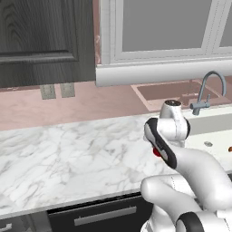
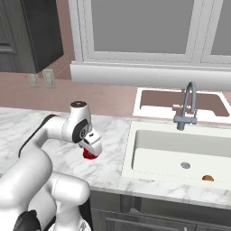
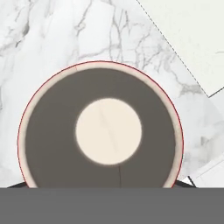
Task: Clear the mugs and bowl far away from the sink.
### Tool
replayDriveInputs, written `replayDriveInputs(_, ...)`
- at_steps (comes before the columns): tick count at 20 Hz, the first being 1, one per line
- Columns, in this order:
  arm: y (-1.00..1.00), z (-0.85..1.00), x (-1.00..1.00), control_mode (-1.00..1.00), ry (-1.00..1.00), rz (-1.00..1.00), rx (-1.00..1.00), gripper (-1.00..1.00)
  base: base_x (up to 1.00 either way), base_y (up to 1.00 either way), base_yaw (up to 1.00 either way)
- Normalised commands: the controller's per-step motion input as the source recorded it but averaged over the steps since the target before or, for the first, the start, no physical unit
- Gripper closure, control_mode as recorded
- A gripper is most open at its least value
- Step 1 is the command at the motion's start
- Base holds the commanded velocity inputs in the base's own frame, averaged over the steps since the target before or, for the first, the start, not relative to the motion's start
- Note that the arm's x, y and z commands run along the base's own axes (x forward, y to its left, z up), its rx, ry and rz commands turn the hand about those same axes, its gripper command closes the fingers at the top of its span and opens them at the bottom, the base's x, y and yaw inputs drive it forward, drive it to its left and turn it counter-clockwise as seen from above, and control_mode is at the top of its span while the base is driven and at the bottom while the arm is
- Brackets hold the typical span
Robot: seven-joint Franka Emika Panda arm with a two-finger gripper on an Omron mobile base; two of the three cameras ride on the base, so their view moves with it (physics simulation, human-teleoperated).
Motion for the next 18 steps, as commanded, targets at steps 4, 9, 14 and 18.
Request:
replayDriveInputs(4, -0.24, 0.44, -0.42, -1.0, -0.06, 0.0, 0.03, 1.0, 0.0, 0.0, 0.0)
replayDriveInputs(9, -0.07, 0.37, -0.52, -1.0, -0.1, 0.0, 0.0, 1.0, 0.0, 0.0, 0.0)
replayDriveInputs(14, 0.0, 0.1, -0.72, -1.0, -0.18, 0.0, 0.0, 1.0, 0.0, 0.0, 0.0)
replayDriveInputs(18, 0.09, 0.09, -0.64, -1.0, -0.15, 0.02, 0.0, 1.0, 0.0, 0.0, 0.0)
